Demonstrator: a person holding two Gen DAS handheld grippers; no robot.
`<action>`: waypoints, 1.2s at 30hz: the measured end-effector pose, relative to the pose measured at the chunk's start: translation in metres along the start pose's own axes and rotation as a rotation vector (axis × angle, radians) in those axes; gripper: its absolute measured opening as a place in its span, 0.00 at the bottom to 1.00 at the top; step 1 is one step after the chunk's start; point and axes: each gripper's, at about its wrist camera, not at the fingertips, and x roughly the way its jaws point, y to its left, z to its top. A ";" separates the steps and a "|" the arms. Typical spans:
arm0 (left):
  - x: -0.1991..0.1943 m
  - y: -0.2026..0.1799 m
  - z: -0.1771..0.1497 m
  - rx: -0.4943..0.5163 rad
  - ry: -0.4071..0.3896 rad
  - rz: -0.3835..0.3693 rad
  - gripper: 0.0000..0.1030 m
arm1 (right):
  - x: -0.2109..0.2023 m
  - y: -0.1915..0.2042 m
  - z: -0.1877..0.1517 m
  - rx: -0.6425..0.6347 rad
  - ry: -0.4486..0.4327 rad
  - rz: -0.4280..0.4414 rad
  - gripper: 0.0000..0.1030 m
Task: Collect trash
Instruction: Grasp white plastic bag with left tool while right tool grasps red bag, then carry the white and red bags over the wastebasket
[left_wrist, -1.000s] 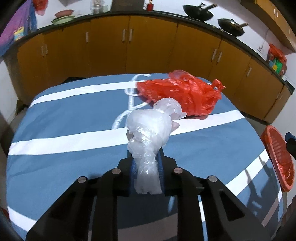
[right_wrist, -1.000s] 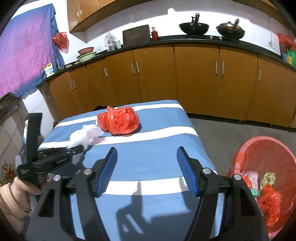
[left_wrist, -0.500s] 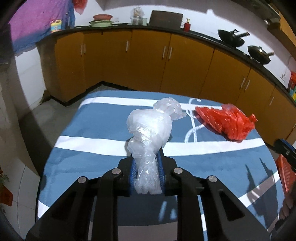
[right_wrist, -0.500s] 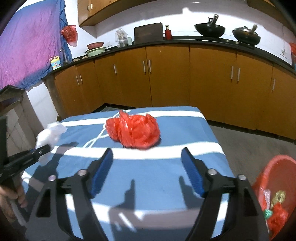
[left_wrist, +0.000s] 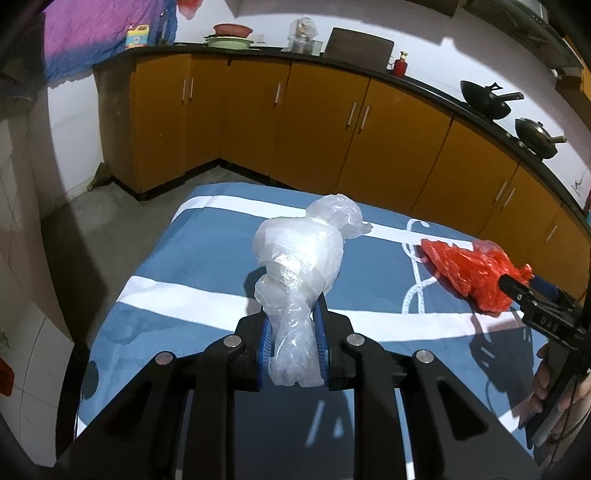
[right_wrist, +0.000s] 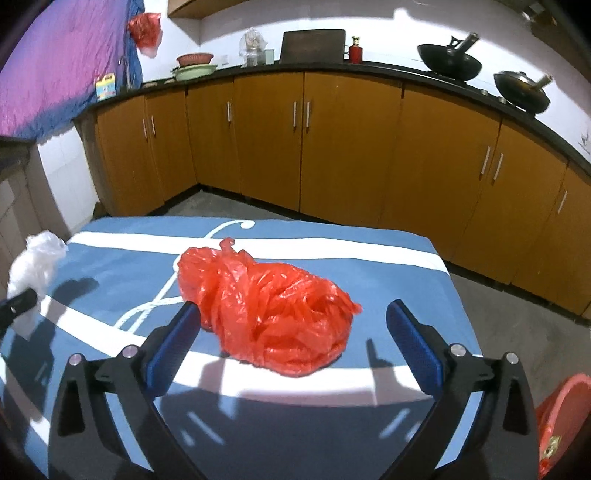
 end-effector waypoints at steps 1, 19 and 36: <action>0.002 0.000 0.001 -0.002 0.000 0.003 0.20 | 0.002 0.001 0.000 -0.004 0.004 0.004 0.96; 0.006 -0.003 0.008 -0.002 -0.007 0.031 0.20 | -0.014 -0.008 -0.018 0.000 0.050 0.111 0.18; -0.033 -0.047 0.007 0.045 -0.032 -0.034 0.20 | -0.122 -0.040 -0.051 0.066 -0.034 0.120 0.17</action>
